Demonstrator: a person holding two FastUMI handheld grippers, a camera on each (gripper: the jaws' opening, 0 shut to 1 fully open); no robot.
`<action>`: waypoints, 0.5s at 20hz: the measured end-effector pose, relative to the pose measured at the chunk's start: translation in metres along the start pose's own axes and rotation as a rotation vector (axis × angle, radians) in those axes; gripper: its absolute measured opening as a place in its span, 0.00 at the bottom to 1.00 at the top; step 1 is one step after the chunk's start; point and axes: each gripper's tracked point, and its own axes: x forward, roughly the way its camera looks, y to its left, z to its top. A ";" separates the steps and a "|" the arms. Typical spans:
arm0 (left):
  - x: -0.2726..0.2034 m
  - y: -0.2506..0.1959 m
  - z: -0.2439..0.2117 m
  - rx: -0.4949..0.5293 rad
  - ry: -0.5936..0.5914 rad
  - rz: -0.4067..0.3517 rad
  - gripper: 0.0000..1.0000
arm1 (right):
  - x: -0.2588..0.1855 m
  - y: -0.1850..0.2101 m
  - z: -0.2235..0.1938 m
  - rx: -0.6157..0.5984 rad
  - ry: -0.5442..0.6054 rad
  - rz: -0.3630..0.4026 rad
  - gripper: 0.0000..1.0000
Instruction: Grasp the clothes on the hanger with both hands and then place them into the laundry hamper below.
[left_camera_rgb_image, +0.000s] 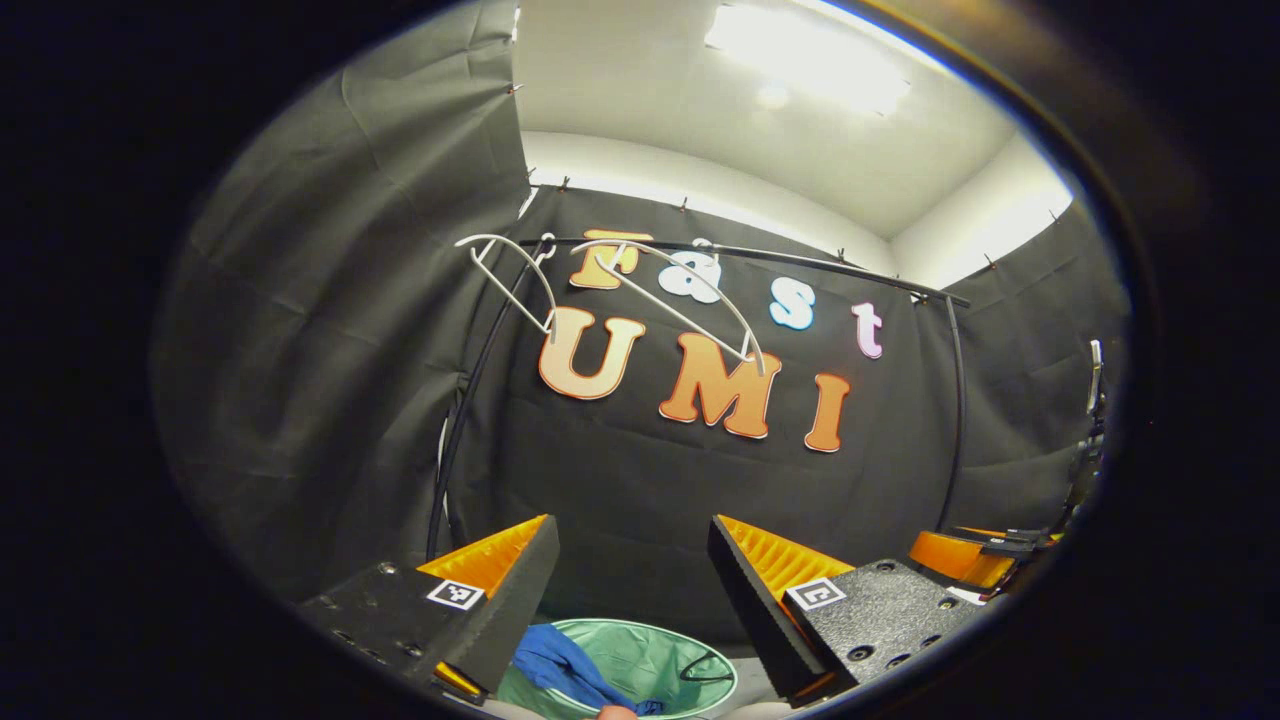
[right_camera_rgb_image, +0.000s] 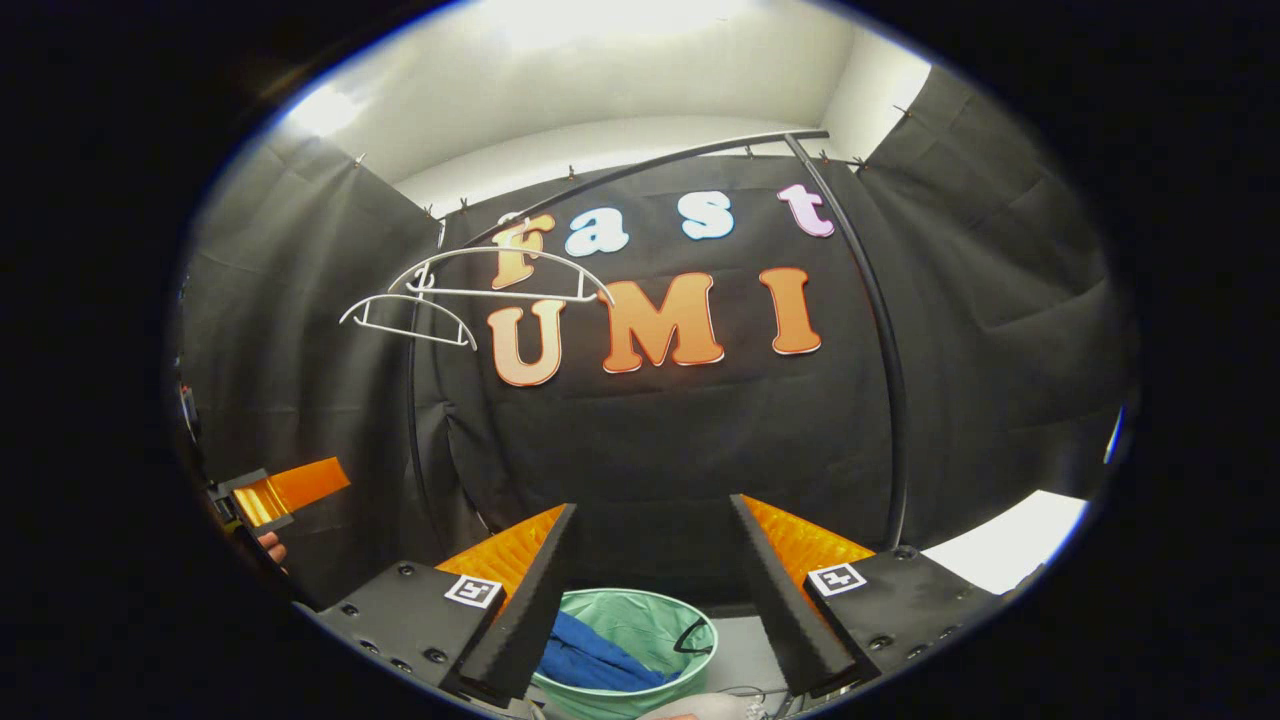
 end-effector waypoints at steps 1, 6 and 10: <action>0.002 0.000 0.004 0.019 -0.010 0.002 0.95 | 0.001 0.000 0.001 -0.005 -0.004 -0.007 1.00; 0.013 -0.014 -0.002 0.038 -0.019 -0.023 0.92 | -0.001 0.011 -0.006 0.023 0.005 0.024 0.85; 0.018 -0.013 -0.007 0.007 -0.004 -0.038 0.98 | 0.004 0.014 -0.012 0.006 0.016 0.027 0.96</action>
